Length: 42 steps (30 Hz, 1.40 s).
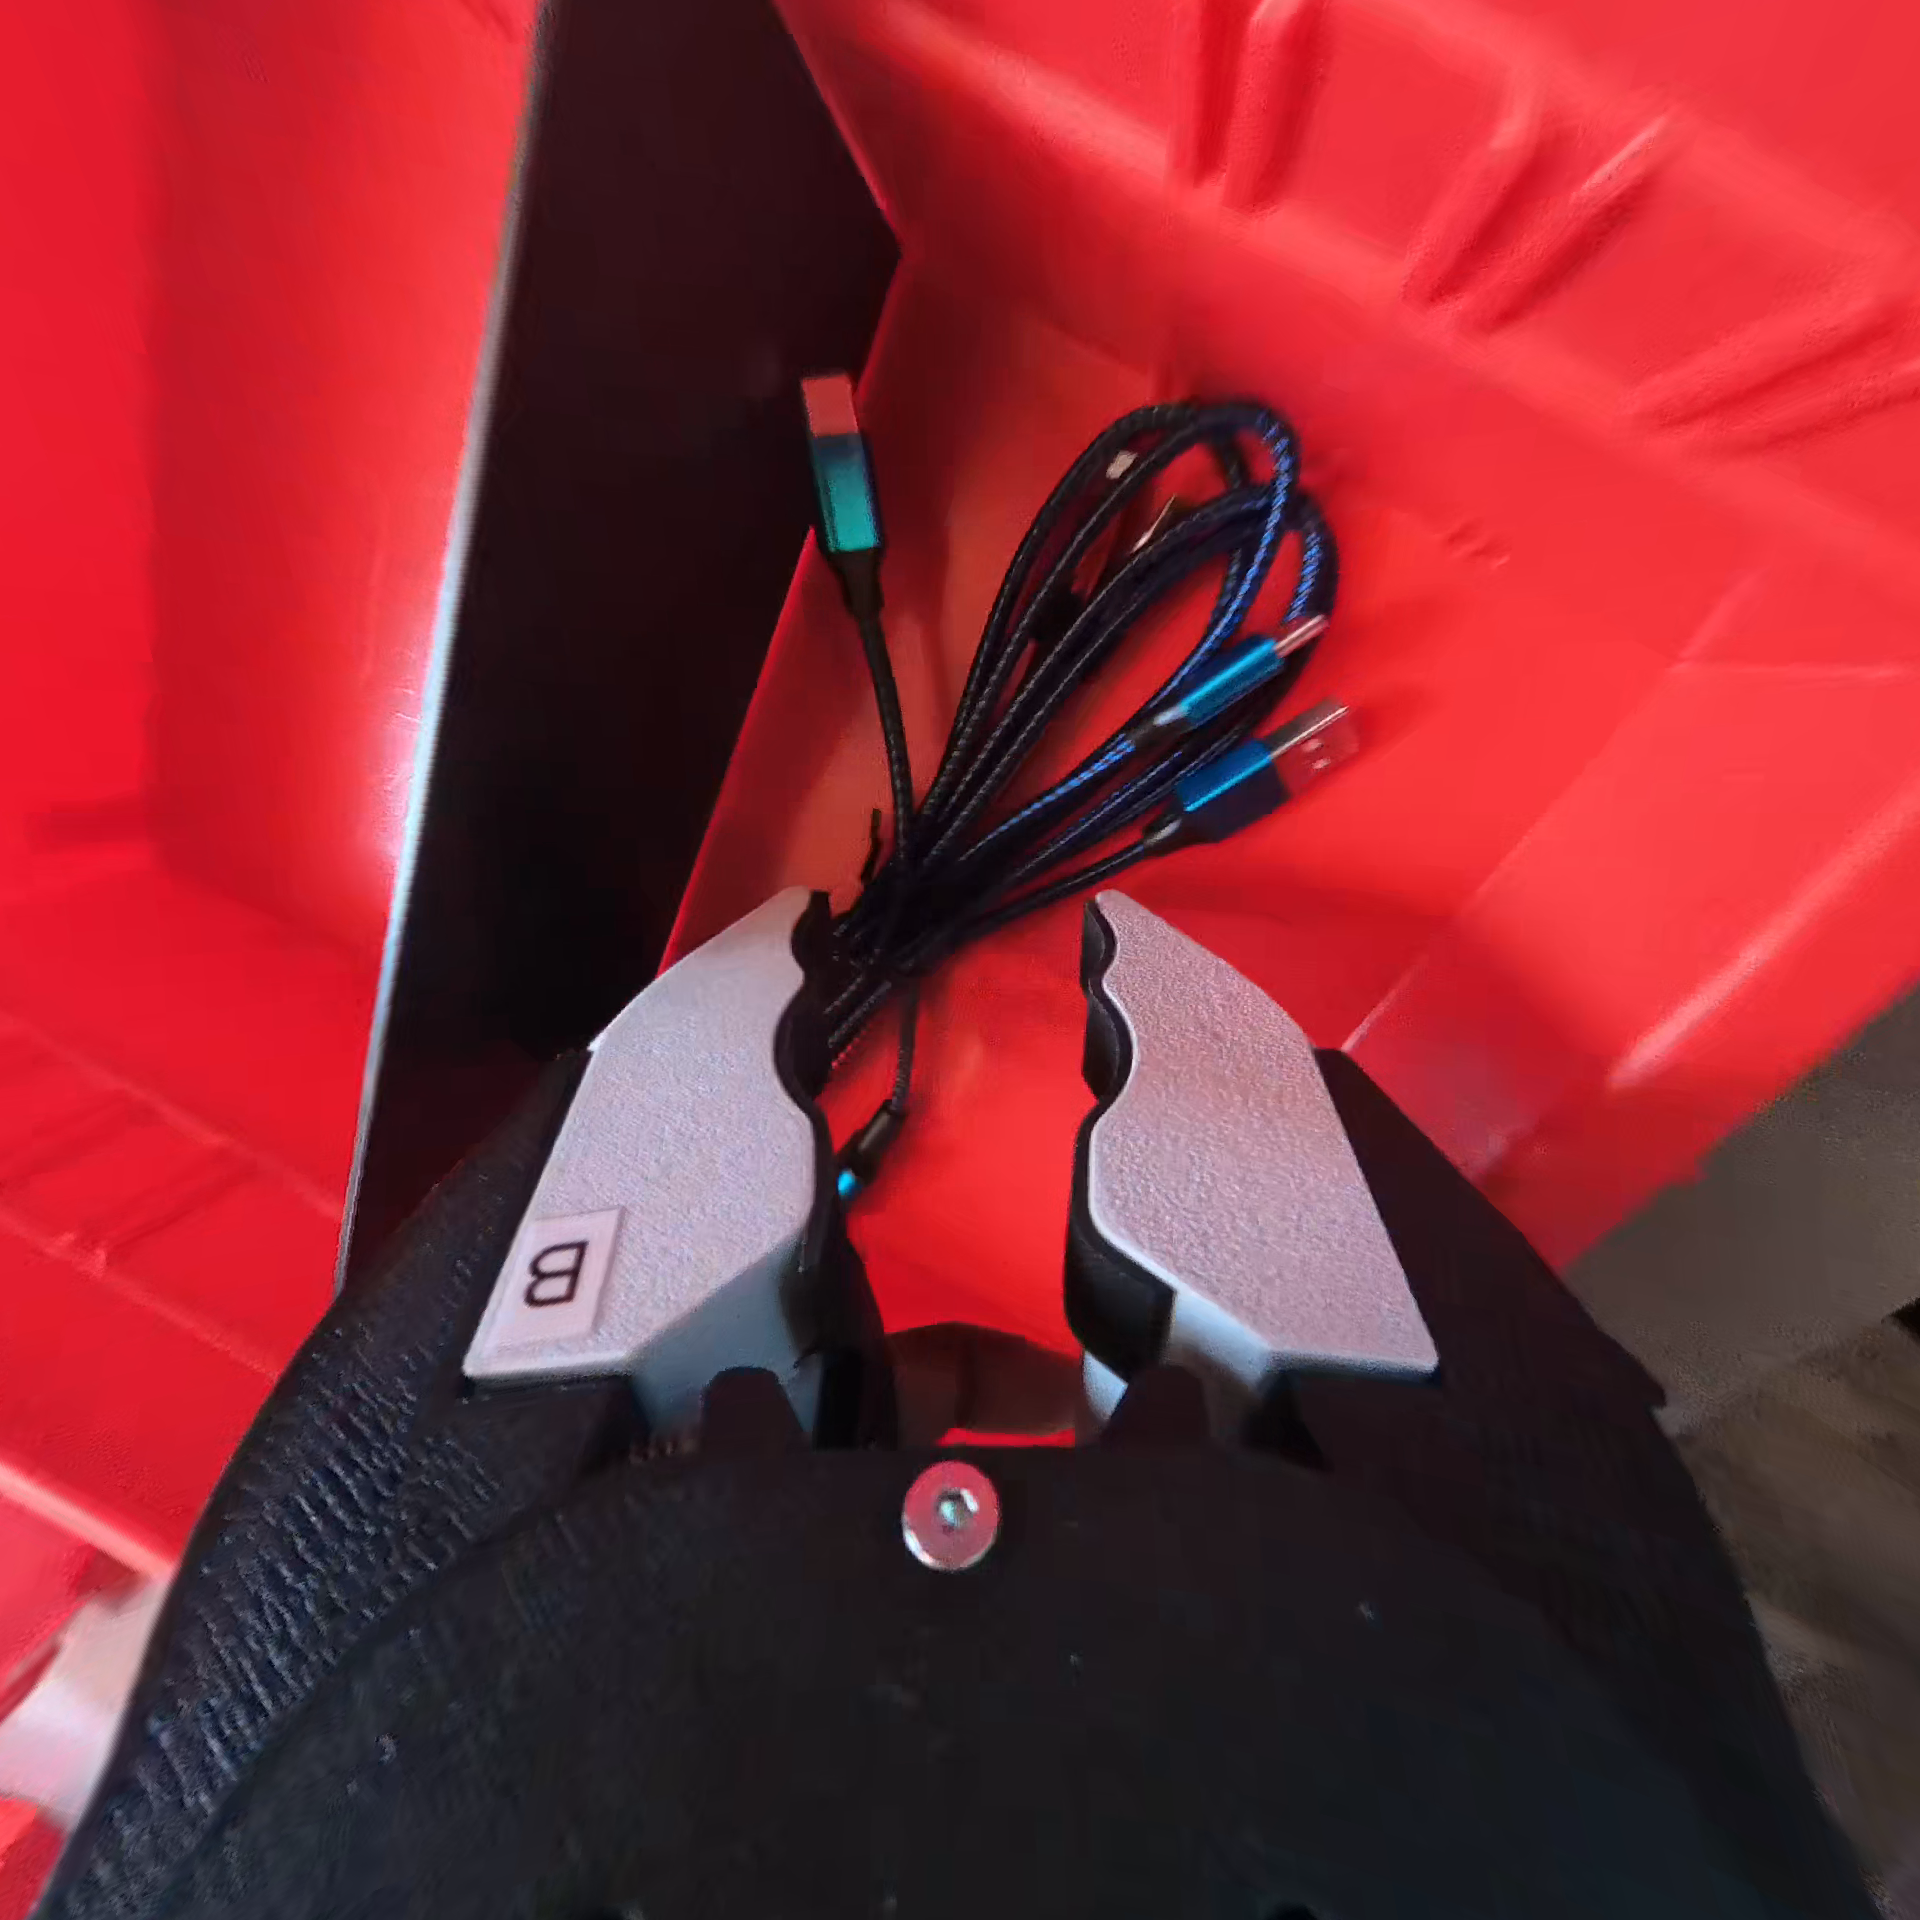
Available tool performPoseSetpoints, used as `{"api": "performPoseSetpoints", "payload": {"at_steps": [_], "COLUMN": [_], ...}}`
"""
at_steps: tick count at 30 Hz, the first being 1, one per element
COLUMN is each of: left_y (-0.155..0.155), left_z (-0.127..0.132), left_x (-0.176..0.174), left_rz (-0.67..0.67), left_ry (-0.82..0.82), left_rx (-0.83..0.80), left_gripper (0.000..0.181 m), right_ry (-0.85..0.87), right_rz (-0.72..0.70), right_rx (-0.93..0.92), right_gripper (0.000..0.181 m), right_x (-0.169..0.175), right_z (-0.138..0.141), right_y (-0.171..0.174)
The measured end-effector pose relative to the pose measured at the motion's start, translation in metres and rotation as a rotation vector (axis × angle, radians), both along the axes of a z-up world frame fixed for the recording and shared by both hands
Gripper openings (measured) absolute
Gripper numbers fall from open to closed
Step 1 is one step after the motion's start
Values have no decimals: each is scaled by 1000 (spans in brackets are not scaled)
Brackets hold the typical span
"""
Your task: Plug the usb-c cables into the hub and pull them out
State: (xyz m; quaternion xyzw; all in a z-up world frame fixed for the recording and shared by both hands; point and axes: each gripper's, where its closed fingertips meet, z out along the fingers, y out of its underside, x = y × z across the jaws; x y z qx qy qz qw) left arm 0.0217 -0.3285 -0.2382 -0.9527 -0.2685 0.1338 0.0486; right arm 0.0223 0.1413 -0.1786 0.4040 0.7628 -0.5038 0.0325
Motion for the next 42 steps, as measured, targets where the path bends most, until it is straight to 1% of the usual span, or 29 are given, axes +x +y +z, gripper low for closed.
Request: {"api": "performPoseSetpoints", "payload": {"at_steps": [1,2,4,5,7,9,11,13,18,21,23,25,27,28,30,31,33,35,36,37,39,41,42], "left_y": [-5,-3,-1,0,0,-3,-3,-3,-3,10,28,50,77,91,124,141,179,216,233,247,272,289,296], "left_z": [-5,-7,-7,-8,-9,-8,1,22,107,158,191,214,229,235,244,248,248,242,235,225,203,183,176], "left_x": [-1,-2,-4,-2,-2,-6,-5,-1,13,19,23,32,42,47,59,66,80,91,93,90,80,69,65], "left_rz": [-17,-42,-93,-111,-114,-118,-114,-82,1,67,99,104,97,90,32,1,-85,-173,-186,-162,-90,-20,-6], "left_ry": [-16,-28,-32,-47,-59,-8,62,162,490,716,880,1007,1075,1090,1088,1054,933,808,753,703,650,662,674], "left_rx": [-30,-17,11,35,69,46,33,46,164,308,451,596,761,852,1052,1165,1395,1588,1652,1681,1681,1622,1585], "left_gripper": [46,42,41,37,31,19,17,12,10,10,10,10,10,10,10,10,10,10,10,10,10,10,10], "right_ry": [14,22,26,25,28,38,41,47,77,87,101,125,156,176,227,256,323,390,419,448,517,605,660], "right_rz": [-3,-6,-10,-12,-18,-28,-31,-35,-43,-36,-32,-15,13,28,62,81,127,166,187,209,253,279,282], "right_rx": [0,-9,-40,-56,-76,-84,-87,-94,-128,-154,-181,-207,-221,-225,-244,-259,-298,-332,-343,-353,-363,-345,-316], "right_gripper": [81,81,79,78,76,74,72,71,66,63,61,59,58,57,53,50,38,32,28,23,18,16,17], "right_x": [-1,-1,-1,-1,-2,-2,-2,-2,-3,-1,1,3,8,10,17,21,33,45,52,58,73,85,89], "right_z": [3,6,14,17,22,24,26,30,41,45,50,57,65,69,78,84,97,108,112,116,123,129,130], "right_y": [1,2,3,3,3,4,5,5,4,0,-4,-11,-18,-22,-31,-37,-49,-62,-68,-74,-84,-92,-96]}}
